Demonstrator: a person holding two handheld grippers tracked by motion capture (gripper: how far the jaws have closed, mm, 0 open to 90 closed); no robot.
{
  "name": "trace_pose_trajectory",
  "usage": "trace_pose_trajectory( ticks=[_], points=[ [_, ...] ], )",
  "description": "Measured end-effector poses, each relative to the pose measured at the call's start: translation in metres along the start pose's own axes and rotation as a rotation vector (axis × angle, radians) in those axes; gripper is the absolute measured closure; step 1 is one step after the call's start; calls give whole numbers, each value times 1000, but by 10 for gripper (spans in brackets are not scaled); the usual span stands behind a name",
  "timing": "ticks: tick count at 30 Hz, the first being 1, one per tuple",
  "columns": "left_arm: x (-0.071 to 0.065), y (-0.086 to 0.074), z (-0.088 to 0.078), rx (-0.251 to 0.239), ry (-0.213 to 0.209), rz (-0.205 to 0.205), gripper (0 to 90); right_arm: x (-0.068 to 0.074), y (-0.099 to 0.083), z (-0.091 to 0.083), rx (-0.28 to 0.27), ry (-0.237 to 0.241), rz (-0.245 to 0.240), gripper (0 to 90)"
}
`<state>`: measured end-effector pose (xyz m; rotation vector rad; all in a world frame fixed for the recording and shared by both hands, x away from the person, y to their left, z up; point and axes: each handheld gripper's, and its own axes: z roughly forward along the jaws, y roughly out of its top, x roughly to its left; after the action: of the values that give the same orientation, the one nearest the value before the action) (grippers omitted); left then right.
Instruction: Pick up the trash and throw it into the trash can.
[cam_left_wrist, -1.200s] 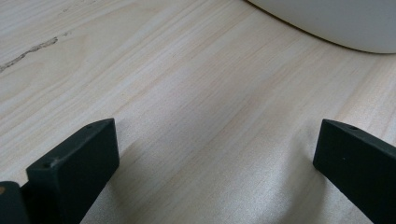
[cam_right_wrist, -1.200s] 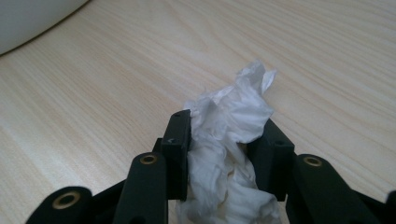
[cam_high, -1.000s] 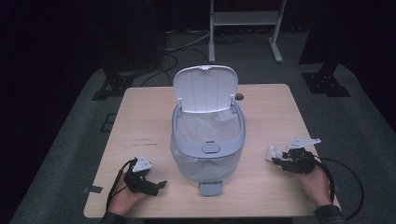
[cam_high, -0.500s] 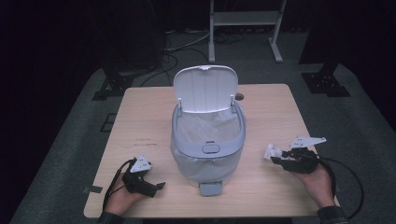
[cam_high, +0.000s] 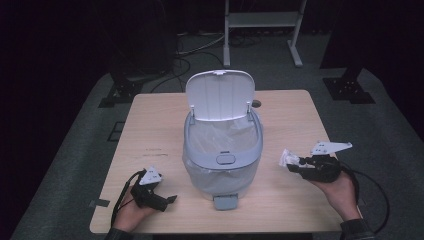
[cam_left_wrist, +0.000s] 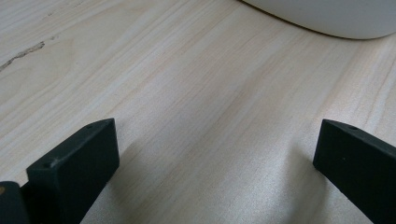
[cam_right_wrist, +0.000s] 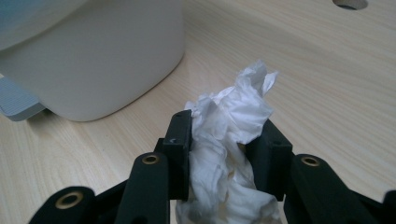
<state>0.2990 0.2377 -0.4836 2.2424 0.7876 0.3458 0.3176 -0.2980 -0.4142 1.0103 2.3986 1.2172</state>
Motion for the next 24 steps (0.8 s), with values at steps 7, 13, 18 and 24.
trace_pose_trajectory(
  ticks=[7,13,18,24],
  points=[
    [0,0,0,0,0,0,0,3,11,-6,-25,19,-16,626],
    [0,0,0,0,0,0,0,7,23,-12,-53,41,-29,626],
    [0,0,0,0,0,0,0,11,31,-14,-70,55,-43,628],
    [0,0,0,0,0,0,0,18,46,-22,-106,70,-72,629]
  ],
)
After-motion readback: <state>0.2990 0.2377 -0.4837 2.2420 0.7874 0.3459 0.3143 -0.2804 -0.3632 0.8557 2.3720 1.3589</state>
